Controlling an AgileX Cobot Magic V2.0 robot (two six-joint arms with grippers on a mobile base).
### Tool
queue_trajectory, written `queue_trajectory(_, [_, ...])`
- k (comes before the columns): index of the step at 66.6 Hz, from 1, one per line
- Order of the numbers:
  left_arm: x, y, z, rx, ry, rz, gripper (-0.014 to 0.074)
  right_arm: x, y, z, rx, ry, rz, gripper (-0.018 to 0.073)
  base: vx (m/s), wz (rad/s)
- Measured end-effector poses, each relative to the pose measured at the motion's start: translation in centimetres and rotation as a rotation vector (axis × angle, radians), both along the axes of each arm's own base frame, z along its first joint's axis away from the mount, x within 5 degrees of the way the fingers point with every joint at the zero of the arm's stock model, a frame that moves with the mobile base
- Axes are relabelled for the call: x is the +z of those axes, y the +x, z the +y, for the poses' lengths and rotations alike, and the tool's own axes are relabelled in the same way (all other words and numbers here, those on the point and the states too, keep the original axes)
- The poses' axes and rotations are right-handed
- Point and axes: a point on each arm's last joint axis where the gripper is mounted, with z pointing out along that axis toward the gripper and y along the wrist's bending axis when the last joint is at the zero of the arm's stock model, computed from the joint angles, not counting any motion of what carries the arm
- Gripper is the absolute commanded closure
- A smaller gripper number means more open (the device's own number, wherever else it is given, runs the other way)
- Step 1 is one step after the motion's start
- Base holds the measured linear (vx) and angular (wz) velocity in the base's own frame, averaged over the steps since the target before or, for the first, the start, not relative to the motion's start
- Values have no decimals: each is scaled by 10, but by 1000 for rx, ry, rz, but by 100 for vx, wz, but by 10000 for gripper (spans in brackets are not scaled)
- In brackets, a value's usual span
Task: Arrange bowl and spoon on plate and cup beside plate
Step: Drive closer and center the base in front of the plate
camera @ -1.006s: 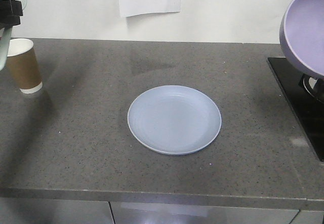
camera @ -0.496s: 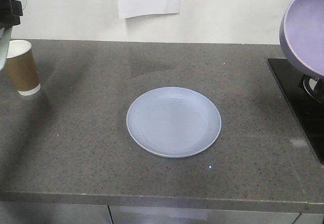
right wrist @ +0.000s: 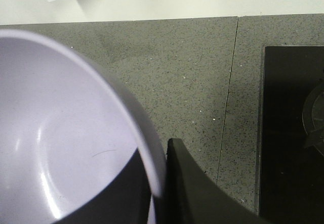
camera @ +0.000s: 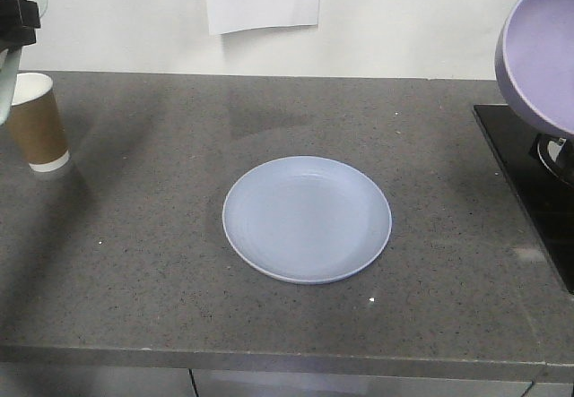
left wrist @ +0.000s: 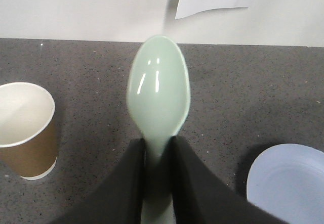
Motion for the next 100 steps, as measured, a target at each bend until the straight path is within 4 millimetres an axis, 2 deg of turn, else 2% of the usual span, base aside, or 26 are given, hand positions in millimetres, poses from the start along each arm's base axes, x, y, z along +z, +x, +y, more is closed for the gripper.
queue_trajectory(100, [0,0,0,0,0,0,603,0,0,0,0,0,0,565,2,-1])
